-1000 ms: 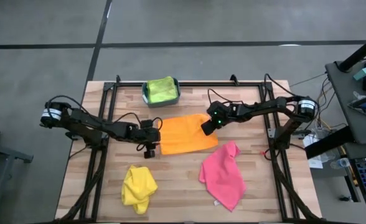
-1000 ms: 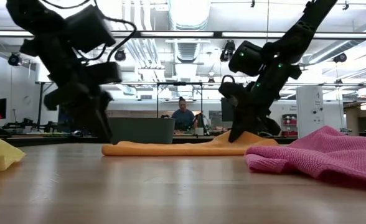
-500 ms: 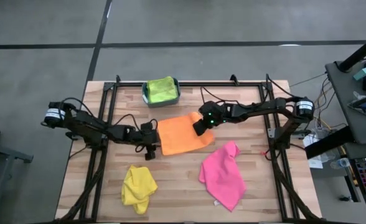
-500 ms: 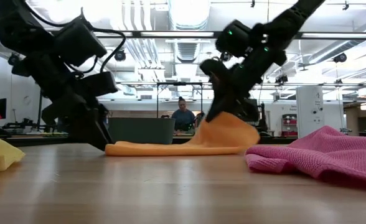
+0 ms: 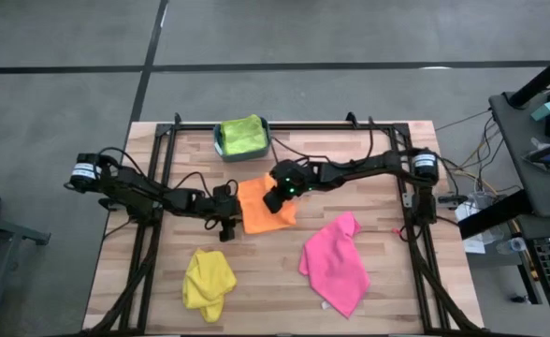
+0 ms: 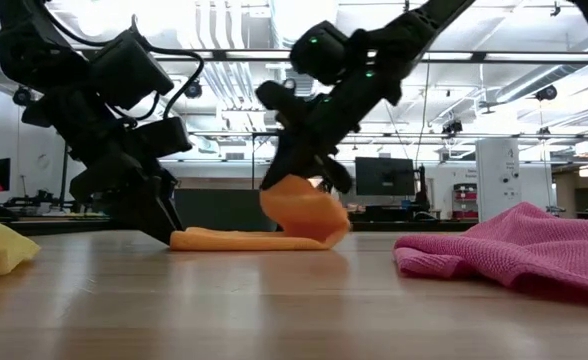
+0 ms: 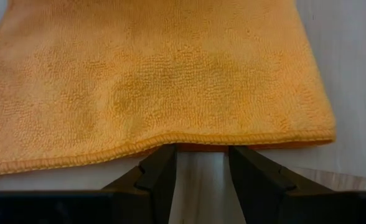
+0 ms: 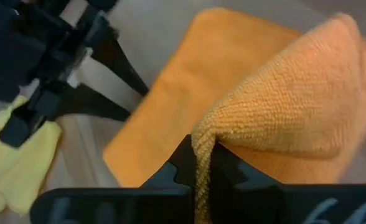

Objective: Fold microfiber towels
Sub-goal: Fold the orange towel

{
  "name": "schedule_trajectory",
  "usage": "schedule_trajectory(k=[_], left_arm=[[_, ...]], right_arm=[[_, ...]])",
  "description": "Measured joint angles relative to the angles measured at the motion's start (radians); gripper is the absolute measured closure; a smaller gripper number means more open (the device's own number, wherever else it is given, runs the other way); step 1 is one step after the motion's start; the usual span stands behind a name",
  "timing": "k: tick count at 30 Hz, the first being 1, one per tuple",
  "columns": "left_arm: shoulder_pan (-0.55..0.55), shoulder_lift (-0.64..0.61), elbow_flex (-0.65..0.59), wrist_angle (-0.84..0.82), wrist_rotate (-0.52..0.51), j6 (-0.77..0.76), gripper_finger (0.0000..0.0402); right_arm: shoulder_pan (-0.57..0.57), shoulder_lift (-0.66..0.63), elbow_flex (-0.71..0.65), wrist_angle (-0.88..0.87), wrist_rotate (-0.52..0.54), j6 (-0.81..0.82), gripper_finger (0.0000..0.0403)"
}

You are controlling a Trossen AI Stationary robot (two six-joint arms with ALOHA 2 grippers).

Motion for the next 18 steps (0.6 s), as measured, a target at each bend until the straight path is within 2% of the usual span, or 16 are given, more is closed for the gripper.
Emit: schedule_trajectory(k=[14, 18], left_arm=[[-0.001, 0.001, 0.000, 0.002, 0.001, 0.000, 0.0269], [-0.001, 0.001, 0.000, 0.002, 0.001, 0.000, 0.0269]], right_arm=[[0.000, 0.168, 0.169, -0.001, 0.001, -0.023, 0.0393], [0.002, 0.171, 0.175, 0.004, 0.003, -0.046, 0.0386]])
